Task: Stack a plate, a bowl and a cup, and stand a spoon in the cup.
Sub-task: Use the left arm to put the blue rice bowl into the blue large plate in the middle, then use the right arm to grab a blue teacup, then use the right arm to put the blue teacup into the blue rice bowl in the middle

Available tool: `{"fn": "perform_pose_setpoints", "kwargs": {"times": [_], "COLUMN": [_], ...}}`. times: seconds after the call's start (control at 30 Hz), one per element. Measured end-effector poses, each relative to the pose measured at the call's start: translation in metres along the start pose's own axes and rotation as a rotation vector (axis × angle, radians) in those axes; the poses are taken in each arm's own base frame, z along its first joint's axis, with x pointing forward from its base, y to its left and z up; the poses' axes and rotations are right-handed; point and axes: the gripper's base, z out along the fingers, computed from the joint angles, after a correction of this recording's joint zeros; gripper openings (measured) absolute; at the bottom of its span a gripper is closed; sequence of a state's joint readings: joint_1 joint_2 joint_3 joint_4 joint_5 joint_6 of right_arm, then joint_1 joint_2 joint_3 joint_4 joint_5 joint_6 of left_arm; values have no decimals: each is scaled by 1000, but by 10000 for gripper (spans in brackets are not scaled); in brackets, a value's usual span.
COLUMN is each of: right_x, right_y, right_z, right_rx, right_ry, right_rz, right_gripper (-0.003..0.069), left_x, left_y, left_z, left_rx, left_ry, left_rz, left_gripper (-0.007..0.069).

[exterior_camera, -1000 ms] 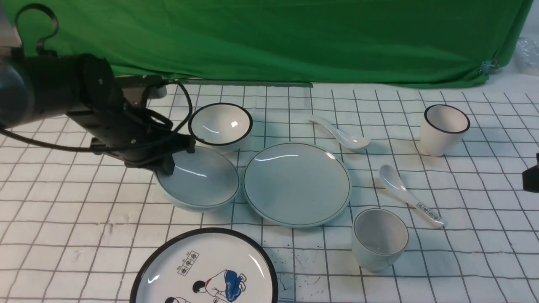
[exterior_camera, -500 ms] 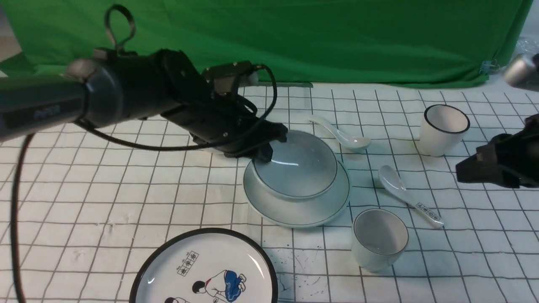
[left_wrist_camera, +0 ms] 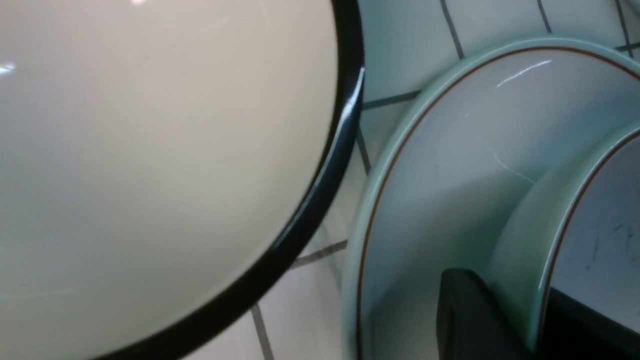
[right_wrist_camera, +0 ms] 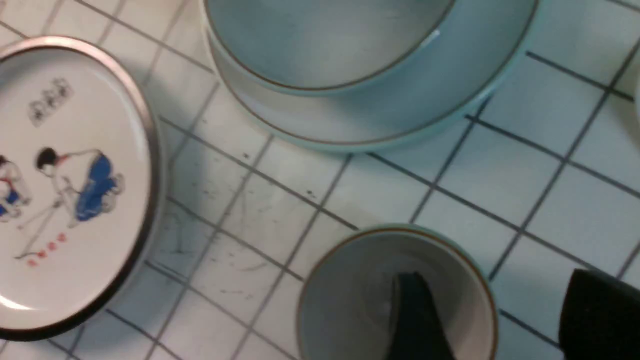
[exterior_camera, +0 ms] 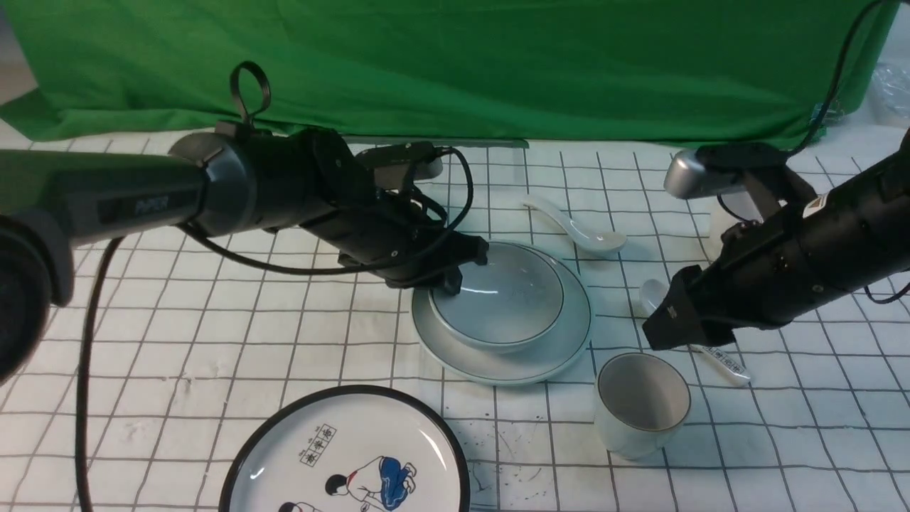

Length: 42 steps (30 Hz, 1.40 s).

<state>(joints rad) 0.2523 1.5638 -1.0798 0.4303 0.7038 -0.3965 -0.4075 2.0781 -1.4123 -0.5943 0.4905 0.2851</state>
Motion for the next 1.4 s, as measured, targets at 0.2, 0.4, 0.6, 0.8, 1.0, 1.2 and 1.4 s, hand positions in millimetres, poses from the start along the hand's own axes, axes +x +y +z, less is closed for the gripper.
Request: {"fn": "perform_pose_setpoints", "kwargs": {"times": [0.2,0.4,0.6,0.8,1.0,1.2,1.4], "right_x": [1,5,-6,-63,-119,-143,-143], "right_y": [-7,-16,-17,0,31,35,26], "right_z": [12,43,41,-4,-15,48,89], "right_rx": [25,17,13,9,-20,-10,8], "right_ry": [47,145,151,-21,-146,-28,49], "right_rz": [37,74,26,-31,-145,-180,-155], "right_gripper": [463,416,85,84,84,84,92], "left_x": [0,-11,-17,-3,37,79,92], "left_y": [-3,-13,-36,-47,-44,-34,-28], "left_z": [-1,-37,-115,-187,-222,-230,-239], "left_rx": [4,-10,-16,-72,-96,-108,-155], "left_ry": [6,-36,-69,-100,-116,-104,-123], "left_rz": [9,81,180,272,272,241,259], "left_gripper": [247,418,349,80,4,5,5]}}
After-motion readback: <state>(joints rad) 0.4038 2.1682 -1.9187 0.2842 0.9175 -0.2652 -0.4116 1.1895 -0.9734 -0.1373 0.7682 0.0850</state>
